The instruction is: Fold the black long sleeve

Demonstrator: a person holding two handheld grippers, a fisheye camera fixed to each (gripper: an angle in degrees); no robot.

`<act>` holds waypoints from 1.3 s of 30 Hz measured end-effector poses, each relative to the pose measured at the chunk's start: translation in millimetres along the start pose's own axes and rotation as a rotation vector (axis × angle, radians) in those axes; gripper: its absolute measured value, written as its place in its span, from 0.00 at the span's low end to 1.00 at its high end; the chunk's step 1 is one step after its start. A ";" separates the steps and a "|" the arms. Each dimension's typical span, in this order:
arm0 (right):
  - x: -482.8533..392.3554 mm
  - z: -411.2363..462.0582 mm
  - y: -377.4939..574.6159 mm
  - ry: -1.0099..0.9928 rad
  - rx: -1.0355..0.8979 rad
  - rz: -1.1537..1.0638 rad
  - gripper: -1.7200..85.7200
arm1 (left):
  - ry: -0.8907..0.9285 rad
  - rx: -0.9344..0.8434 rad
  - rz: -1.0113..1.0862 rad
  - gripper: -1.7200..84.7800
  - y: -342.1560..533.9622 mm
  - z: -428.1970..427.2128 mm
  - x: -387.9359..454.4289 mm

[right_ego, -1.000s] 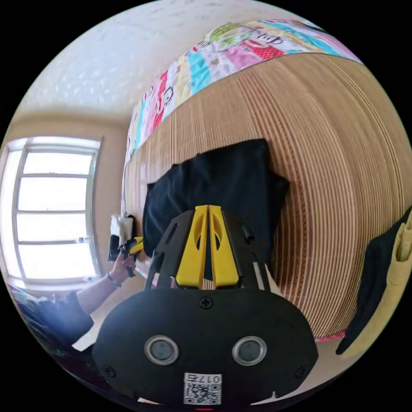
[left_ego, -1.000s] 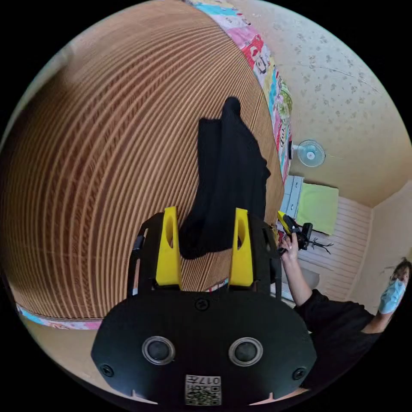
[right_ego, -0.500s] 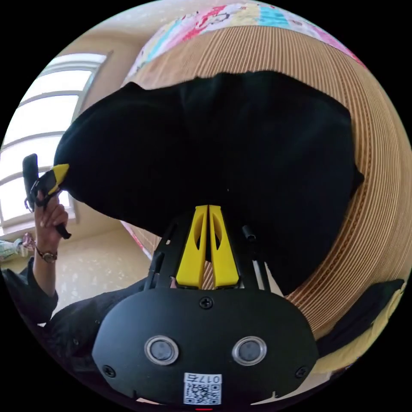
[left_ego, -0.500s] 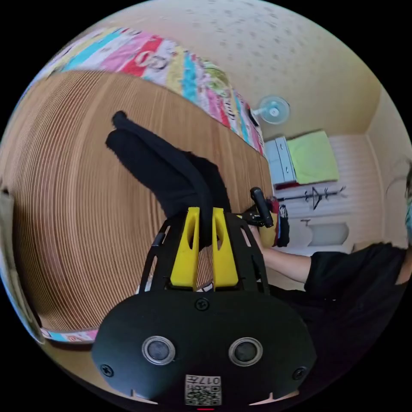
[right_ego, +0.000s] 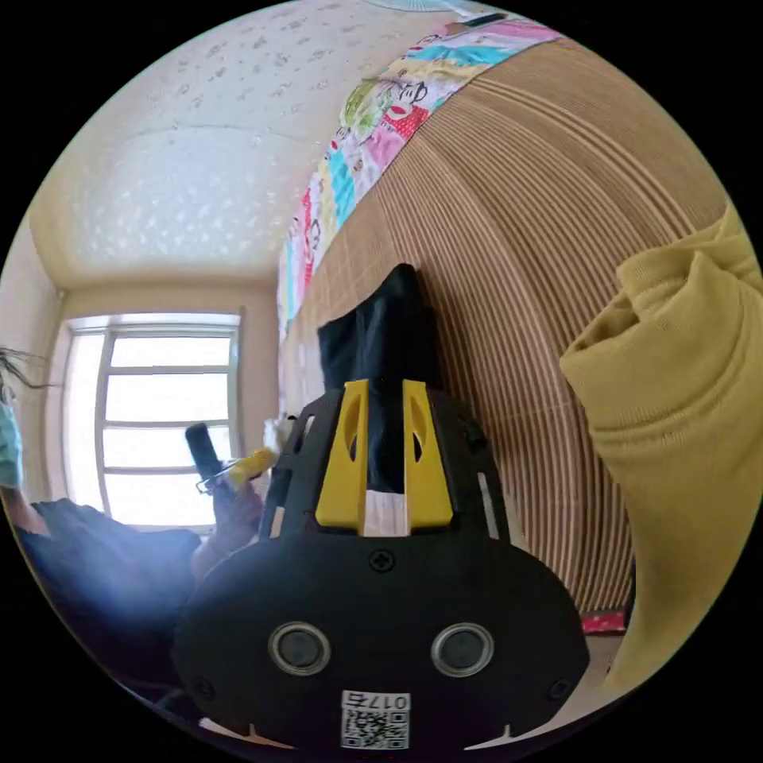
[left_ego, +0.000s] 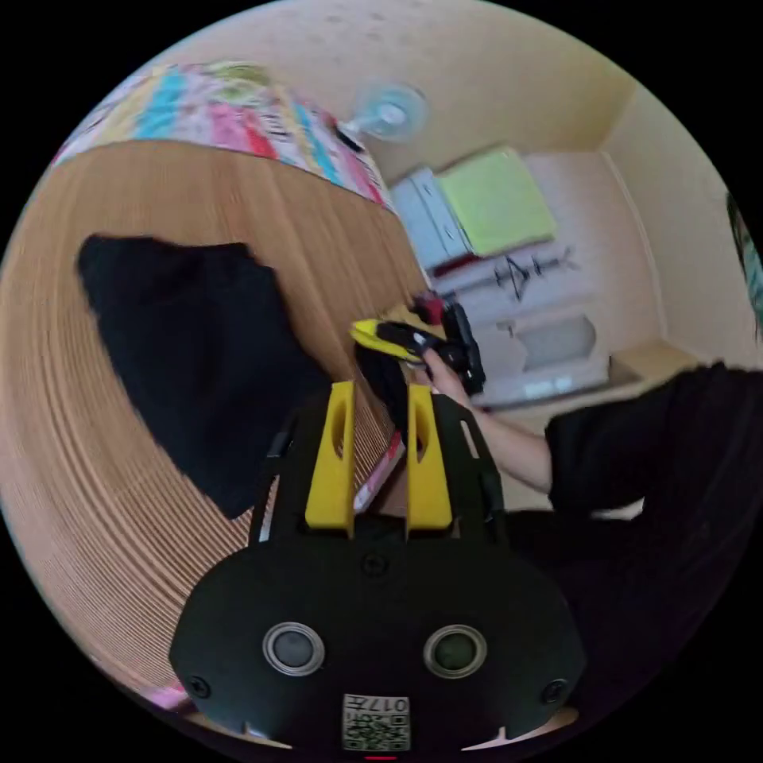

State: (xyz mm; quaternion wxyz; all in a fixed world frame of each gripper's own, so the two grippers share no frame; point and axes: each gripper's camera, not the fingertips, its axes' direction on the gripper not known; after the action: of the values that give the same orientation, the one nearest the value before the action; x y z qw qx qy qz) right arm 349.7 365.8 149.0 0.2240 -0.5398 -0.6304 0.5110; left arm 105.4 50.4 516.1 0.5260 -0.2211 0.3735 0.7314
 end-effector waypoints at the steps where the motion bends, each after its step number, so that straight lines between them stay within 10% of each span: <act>1: 3.2 2.2 -3.7 -0.022 -0.020 0.003 0.15 | -0.034 0.094 -0.116 0.17 9.1 -17.6 -26.6; 8: 26.0 59.3 -60.1 0.054 -0.264 0.000 0.28 | -0.100 0.191 -0.513 0.24 24.5 -41.2 -167.6; 21: 23.5 109.8 -24.7 -0.008 -0.647 0.086 0.19 | 0.107 -0.171 -0.607 0.17 42.3 -4.0 -192.7; 39: -362.0 396.3 34.9 -0.407 -0.709 -0.193 0.17 | -0.335 0.416 -0.481 0.16 209.1 -507.5 -93.4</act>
State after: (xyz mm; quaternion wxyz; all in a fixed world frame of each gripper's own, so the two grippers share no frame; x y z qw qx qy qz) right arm 149.7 -126.5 65.9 -0.0580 -0.4100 -0.8463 0.3351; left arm -92.6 -436.4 332.3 0.7707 -0.0678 0.3603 0.5212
